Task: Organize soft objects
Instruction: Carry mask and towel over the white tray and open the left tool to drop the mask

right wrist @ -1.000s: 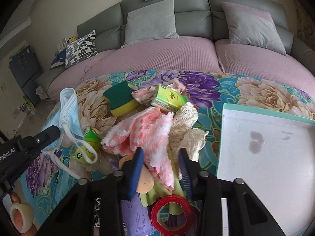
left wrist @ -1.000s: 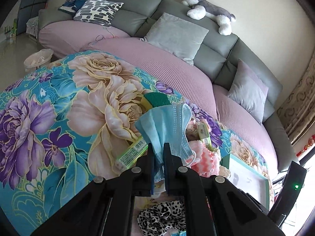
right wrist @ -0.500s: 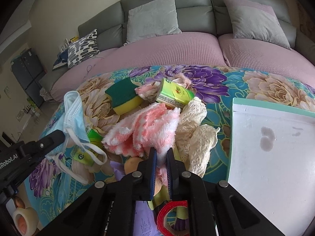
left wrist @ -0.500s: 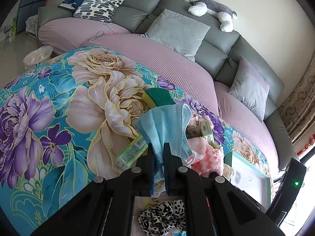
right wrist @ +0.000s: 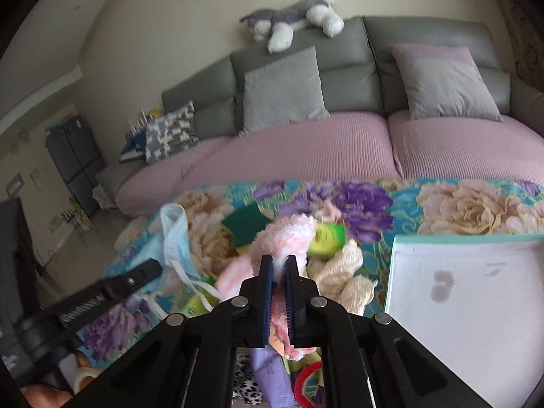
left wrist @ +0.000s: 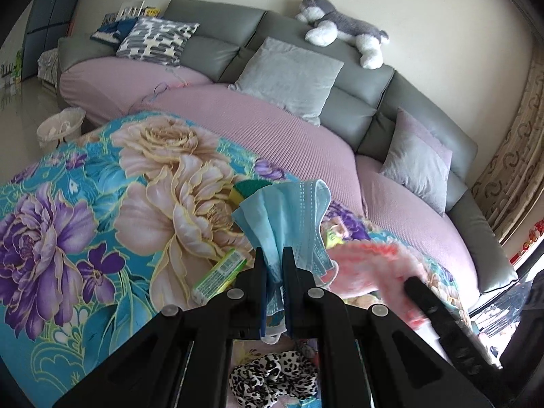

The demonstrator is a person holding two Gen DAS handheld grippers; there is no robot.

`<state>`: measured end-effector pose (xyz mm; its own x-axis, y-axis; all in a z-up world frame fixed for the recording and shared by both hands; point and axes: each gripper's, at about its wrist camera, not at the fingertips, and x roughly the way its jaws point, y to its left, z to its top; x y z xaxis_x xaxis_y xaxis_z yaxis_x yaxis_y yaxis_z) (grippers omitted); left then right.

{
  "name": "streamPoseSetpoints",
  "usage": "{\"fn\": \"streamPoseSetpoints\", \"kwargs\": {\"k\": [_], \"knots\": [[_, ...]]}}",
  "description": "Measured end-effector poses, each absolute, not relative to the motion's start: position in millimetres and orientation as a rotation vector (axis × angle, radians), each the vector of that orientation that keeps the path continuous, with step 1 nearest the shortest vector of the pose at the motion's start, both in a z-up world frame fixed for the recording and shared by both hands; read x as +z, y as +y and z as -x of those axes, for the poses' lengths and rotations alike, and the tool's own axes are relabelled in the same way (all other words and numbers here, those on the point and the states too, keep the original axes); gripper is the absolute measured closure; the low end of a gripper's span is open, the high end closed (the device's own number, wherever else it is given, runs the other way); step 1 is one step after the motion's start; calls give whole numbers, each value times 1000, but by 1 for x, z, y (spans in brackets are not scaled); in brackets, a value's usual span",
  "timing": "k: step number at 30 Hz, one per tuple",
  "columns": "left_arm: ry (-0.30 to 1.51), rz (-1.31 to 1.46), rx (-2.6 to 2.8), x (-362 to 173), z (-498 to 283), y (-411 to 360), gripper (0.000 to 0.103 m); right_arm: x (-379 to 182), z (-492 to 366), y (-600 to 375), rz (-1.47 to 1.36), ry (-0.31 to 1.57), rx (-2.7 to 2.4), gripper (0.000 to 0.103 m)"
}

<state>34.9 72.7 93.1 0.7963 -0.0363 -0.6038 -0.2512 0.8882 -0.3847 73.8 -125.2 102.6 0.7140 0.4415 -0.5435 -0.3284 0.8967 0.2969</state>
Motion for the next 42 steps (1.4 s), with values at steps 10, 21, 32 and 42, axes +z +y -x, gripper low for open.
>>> {"fn": "streamPoseSetpoints", "kwargs": {"k": [10,21,32,42], "knots": [[548,411,85,124,-22,55,95,160,-37,-171,-270,434,384,96],[544,274,-118,134,-37,-26,95,185,-7,-270,-332,326,72,96],[616,116,-297,101,-62,-128,95,161,-10,-343,-359,385,-162,96],[713,61,-301,59,-92,-158,95,112,-38,-364,-401,536,-179,96]]}}
